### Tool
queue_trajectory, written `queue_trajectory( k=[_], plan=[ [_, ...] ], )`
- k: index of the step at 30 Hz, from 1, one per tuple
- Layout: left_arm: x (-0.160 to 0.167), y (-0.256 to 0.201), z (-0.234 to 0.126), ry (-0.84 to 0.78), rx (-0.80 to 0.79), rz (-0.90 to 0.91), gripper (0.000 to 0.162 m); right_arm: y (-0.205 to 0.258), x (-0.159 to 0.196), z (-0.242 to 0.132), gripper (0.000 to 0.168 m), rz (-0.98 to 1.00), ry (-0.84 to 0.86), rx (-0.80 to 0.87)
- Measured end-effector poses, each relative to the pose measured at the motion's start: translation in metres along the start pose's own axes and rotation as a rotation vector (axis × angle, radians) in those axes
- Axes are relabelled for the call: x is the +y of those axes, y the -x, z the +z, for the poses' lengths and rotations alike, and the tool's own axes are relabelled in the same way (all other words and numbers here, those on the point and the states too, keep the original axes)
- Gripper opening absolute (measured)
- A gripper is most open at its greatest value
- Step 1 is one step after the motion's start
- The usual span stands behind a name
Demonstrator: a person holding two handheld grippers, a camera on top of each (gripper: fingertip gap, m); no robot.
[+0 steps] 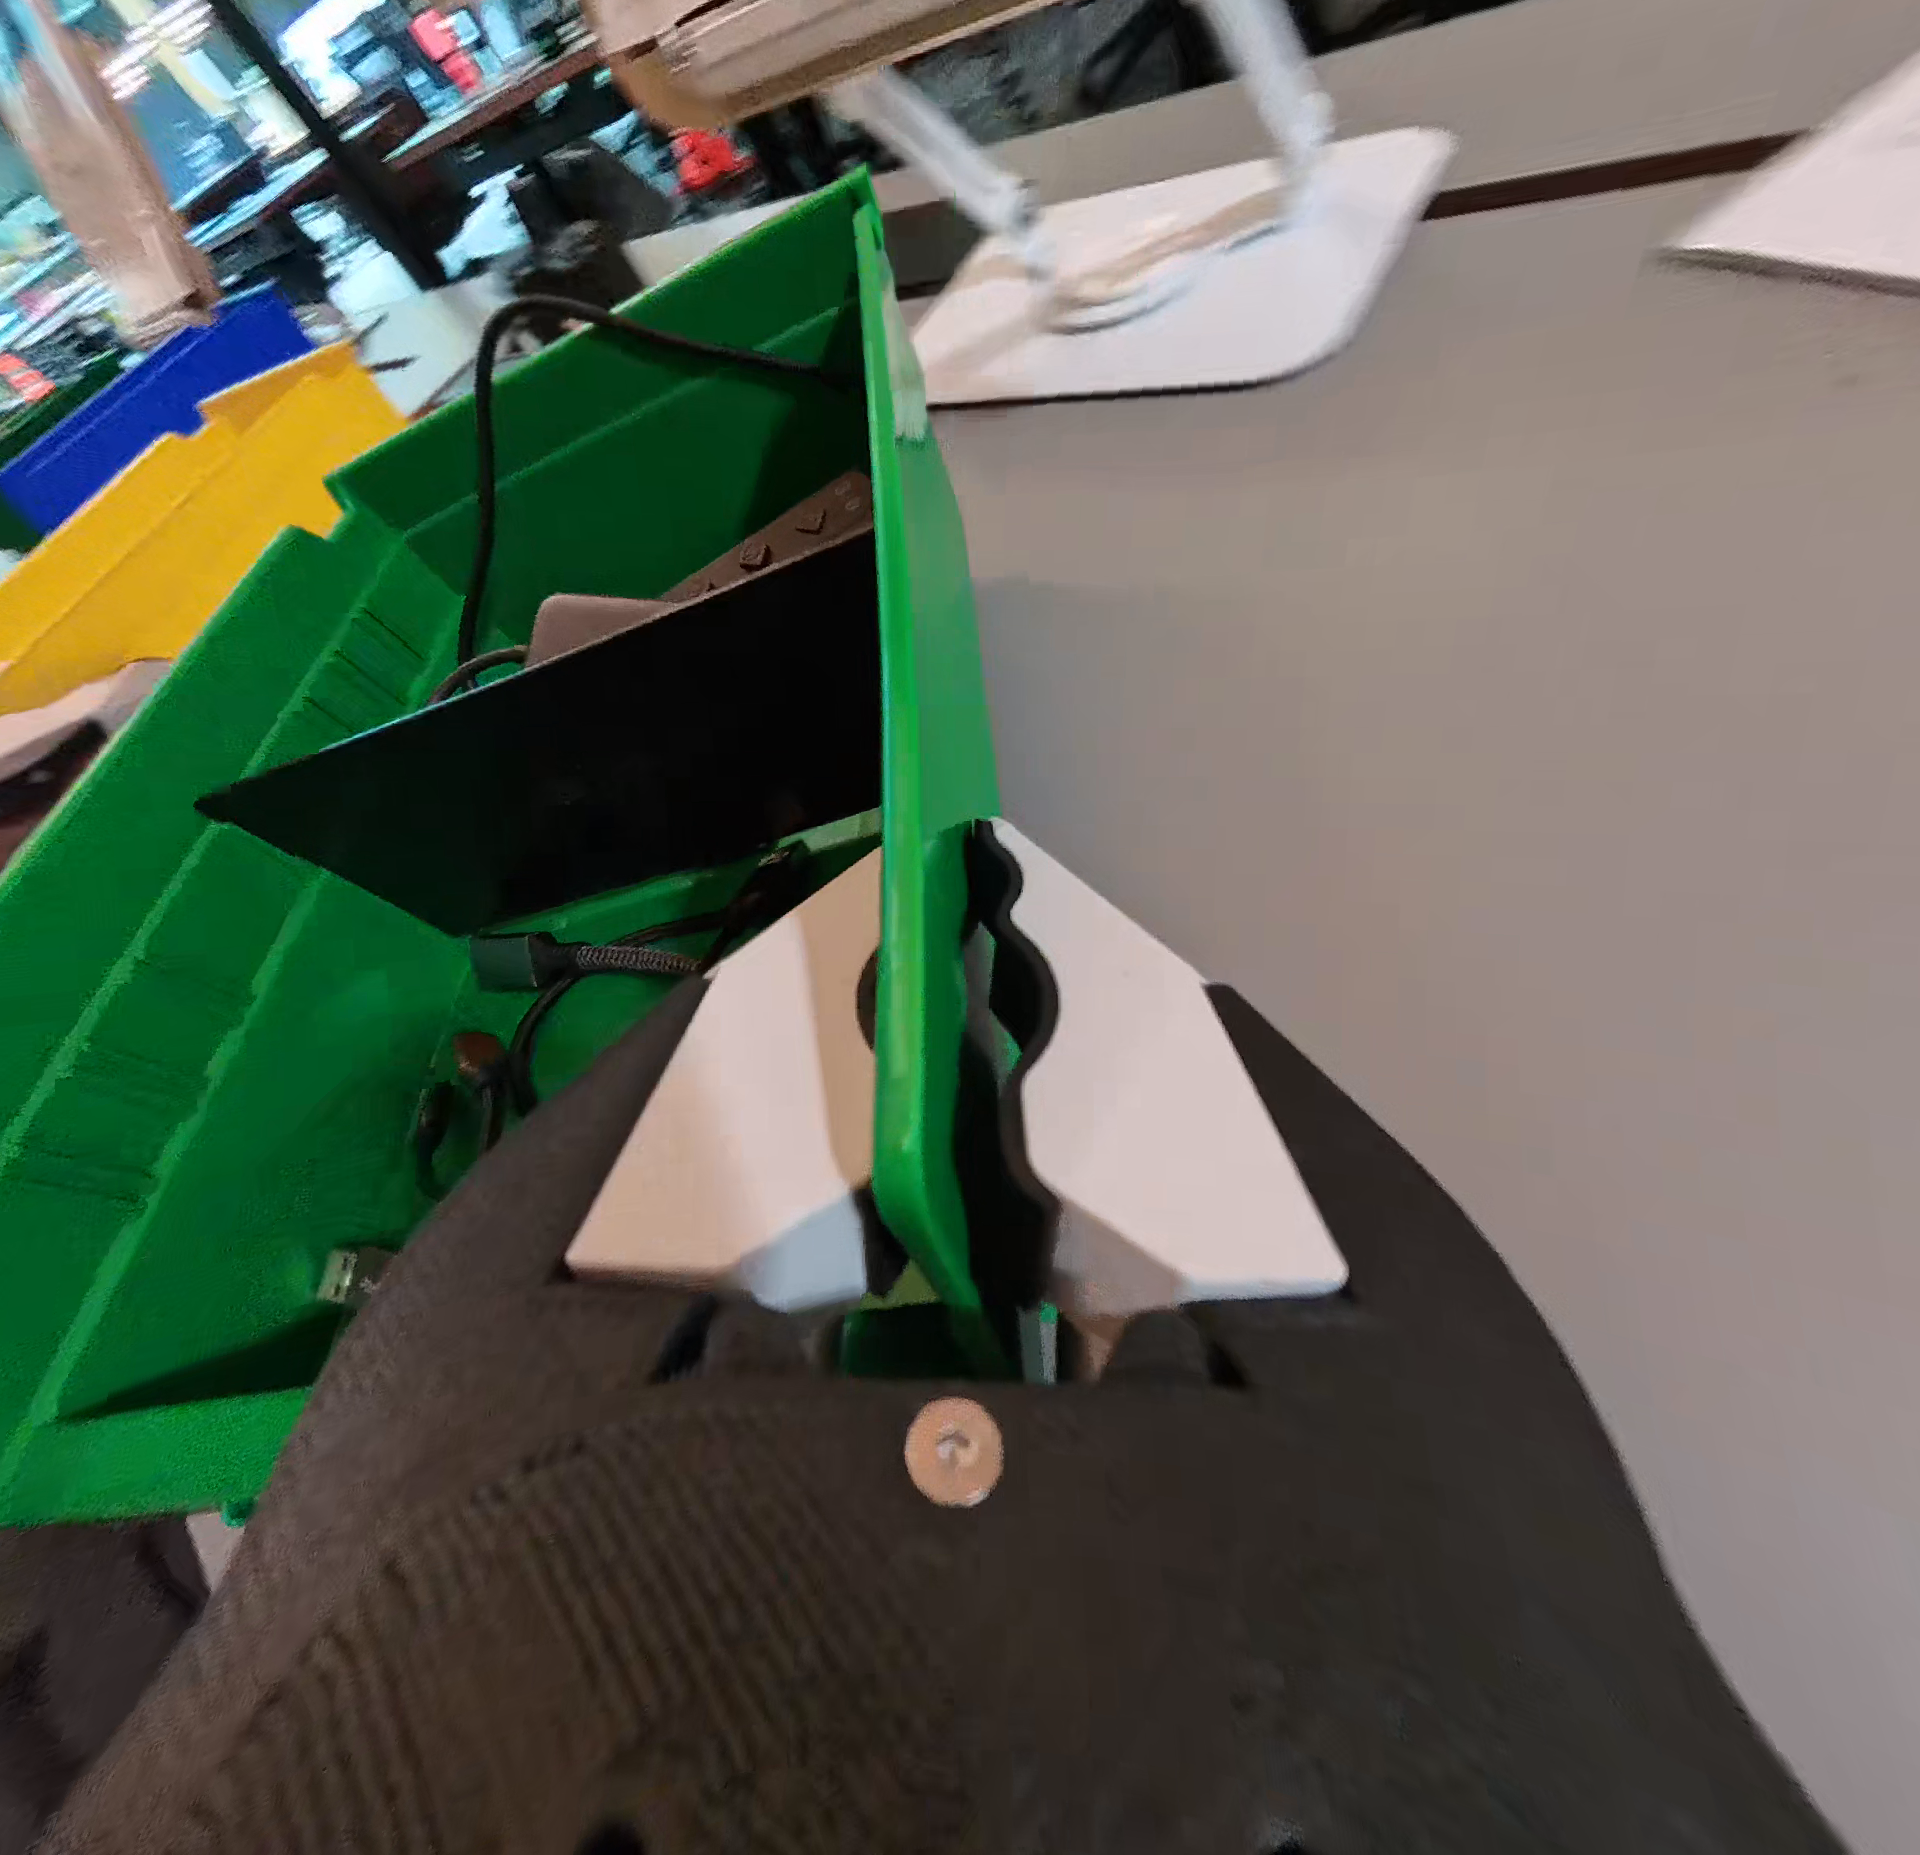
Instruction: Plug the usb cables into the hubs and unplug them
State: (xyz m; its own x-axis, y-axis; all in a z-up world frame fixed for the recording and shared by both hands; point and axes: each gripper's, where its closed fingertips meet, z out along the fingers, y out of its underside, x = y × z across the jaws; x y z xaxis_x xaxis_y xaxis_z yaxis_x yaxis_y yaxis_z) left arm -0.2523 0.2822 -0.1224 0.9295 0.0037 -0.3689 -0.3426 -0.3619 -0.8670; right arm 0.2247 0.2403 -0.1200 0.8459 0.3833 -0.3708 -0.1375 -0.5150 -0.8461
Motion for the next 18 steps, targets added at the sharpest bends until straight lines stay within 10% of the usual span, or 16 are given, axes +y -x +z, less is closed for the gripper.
queue_trajectory(
  k=[1,10,18],
  plan=[
    [-0.007,0.003,0.001,-0.007,0.016,-0.069,0.01,0.017,-0.004,0.025,0.005,-0.014,0.014,-0.038],
    [-0.103,0.112,-0.039,-0.162,-0.074,-0.21,0.004,0.173,-0.023,0.209,0.006,-0.018,0.092,-0.226],
    [-0.151,0.177,-0.098,-0.331,-0.175,-0.23,0.004,0.271,0.015,0.259,0.013,0.083,-0.055,-0.069]
  ],
)
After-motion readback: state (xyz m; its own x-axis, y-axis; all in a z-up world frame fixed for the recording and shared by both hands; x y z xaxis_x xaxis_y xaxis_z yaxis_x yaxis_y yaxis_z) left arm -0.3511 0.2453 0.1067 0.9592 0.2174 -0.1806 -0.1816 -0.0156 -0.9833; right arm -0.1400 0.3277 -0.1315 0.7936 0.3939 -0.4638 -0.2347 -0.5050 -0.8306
